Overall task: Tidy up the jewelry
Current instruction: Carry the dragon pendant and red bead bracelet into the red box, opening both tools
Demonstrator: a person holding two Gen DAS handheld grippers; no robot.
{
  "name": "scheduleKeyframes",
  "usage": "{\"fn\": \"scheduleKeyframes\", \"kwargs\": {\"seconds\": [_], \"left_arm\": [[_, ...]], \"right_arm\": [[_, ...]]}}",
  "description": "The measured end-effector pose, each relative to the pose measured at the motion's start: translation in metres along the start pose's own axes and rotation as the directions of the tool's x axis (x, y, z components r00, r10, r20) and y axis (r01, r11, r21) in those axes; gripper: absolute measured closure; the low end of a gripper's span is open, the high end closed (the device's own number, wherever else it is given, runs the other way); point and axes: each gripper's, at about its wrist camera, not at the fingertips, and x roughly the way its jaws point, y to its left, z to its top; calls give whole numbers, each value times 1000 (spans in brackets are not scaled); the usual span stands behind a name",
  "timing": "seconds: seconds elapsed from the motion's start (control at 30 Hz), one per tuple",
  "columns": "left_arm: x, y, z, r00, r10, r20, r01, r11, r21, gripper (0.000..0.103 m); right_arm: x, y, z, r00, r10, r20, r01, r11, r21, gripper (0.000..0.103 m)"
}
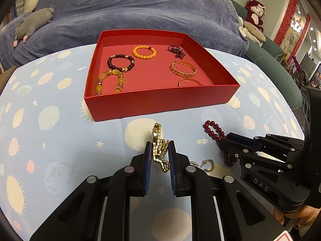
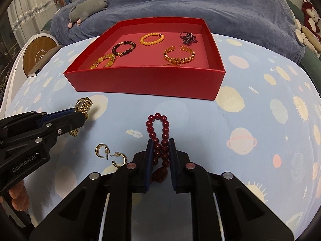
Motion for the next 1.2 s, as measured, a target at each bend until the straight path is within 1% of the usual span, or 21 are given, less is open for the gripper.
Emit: {"fn": "scheduleKeyframes", "kwargs": {"seconds": [0.07, 0.17, 0.3, 0.33, 0.37, 0.5, 0.53, 0.63, 0.7, 0.9, 1.2], "left_arm": [[1, -2, 1, 1000, -3, -1, 3, 1000, 3, 89], [3, -4, 0, 1000, -4, -4, 4, 1000, 8, 89], [5, -4, 0, 1000, -2, -10, 2, 1000, 9, 89], [5, -5, 0, 1000, -2, -10, 3, 1000, 8, 89], [4, -5, 1, 1000, -4, -10, 4, 1000, 8, 89], [3, -5, 0, 1000, -6, -8, 6, 1000, 9, 89], [3, -5, 0, 1000, -5, -7, 5, 1000, 9, 89], [2, -4, 1, 1000, -7, -4, 7, 1000, 7, 89], [0, -3, 2, 1000, -6, 2, 6, 1000, 6, 89], [-11, -2, 7, 999, -21, 28, 21, 1000, 0, 89], [-30, 0, 25, 997, -32, 76, 33, 999, -11, 89]], "right_arm": [[-4, -2, 1, 1000, 3, 3, -3, 1000, 0, 96], [1, -5, -1, 999, 18, -28, -18, 1000, 11, 95], [5, -5, -2, 999, 11, -36, -10, 1000, 13, 94], [6, -4, -2, 999, 8, -38, -8, 1000, 10, 93], [7, -4, -3, 999, 11, -42, -10, 1000, 9, 90], [8, 0, -3, 999, -9, -33, 9, 1000, -12, 89], [8, 0, -2, 999, -11, -33, 10, 1000, -12, 95], [7, 2, -1, 1000, -9, -27, 8, 1000, -10, 95], [2, 3, 3, 1000, -1, -11, 0, 1000, -8, 95], [-26, 9, 20, 997, 26, 71, -26, 1000, -4, 95], [-61, 12, 53, 982, 42, 183, -45, 999, 17, 95]]}}
